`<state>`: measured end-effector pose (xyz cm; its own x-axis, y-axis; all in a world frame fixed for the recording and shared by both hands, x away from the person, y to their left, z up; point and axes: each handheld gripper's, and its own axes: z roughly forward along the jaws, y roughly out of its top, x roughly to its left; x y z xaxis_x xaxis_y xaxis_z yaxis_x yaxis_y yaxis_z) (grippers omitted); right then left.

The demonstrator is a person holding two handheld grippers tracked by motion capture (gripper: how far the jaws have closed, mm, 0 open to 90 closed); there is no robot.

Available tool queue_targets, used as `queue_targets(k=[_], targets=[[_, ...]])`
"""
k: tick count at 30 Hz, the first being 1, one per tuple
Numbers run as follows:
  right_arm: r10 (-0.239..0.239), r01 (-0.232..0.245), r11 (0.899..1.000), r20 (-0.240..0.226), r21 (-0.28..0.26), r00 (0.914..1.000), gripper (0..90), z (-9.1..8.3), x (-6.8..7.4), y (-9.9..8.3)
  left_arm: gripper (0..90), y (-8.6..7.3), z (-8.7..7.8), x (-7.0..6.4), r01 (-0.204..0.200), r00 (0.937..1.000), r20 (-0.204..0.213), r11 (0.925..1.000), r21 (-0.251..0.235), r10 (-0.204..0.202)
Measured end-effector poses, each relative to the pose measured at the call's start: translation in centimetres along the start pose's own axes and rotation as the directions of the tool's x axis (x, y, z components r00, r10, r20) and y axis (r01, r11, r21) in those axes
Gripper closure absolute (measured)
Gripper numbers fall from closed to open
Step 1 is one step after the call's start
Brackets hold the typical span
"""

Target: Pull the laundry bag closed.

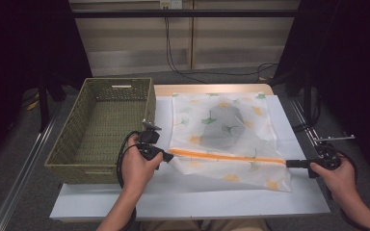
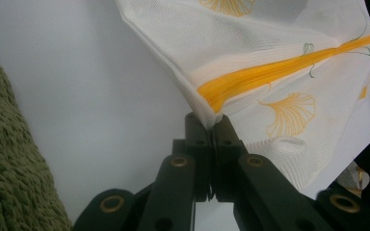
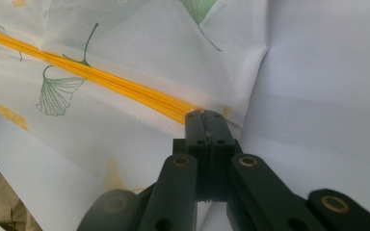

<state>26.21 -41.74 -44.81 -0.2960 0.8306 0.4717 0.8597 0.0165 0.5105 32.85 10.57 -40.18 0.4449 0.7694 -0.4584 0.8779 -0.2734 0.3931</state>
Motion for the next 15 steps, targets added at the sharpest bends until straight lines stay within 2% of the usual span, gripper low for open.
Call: queue_targets(k=[1,8,10,12,13,15], targets=[[-0.001,0.001,1.0,0.005,0.001,1.0,90.0,0.02,-0.01,-0.03,88.3,0.01,-0.07,0.07,-0.009,1.0,0.003,0.9999,0.008,0.009],[-0.002,0.002,1.0,0.013,0.006,0.9999,90.0,0.04,-0.12,-0.07,88.3,-0.02,-0.01,-0.07,-0.007,0.9999,-0.015,1.0,-0.001,0.007],[-0.004,0.004,1.0,0.007,-0.002,1.0,90.0,0.02,-0.12,-0.06,88.2,-0.02,0.03,-0.08,-0.005,1.0,-0.003,1.0,0.007,0.005],[-0.013,0.014,1.0,0.007,-0.017,0.9999,90.0,-0.08,0.0,-0.07,88.0,0.0,-0.12,-0.2,-0.035,0.9993,0.012,0.9993,0.01,0.035],[-0.019,0.02,1.0,0.02,-0.02,0.9996,90.0,-0.09,0.12,-0.08,87.7,0.02,-0.18,-0.36,-0.042,0.999,0.019,0.9991,0.005,0.042],[-0.027,0.028,1.0,0.017,-0.014,0.9995,90.0,-0.08,0.34,-0.01,85.8,0.1,-0.41,-0.58,-0.046,0.9985,0.028,0.9989,-0.005,0.046]])
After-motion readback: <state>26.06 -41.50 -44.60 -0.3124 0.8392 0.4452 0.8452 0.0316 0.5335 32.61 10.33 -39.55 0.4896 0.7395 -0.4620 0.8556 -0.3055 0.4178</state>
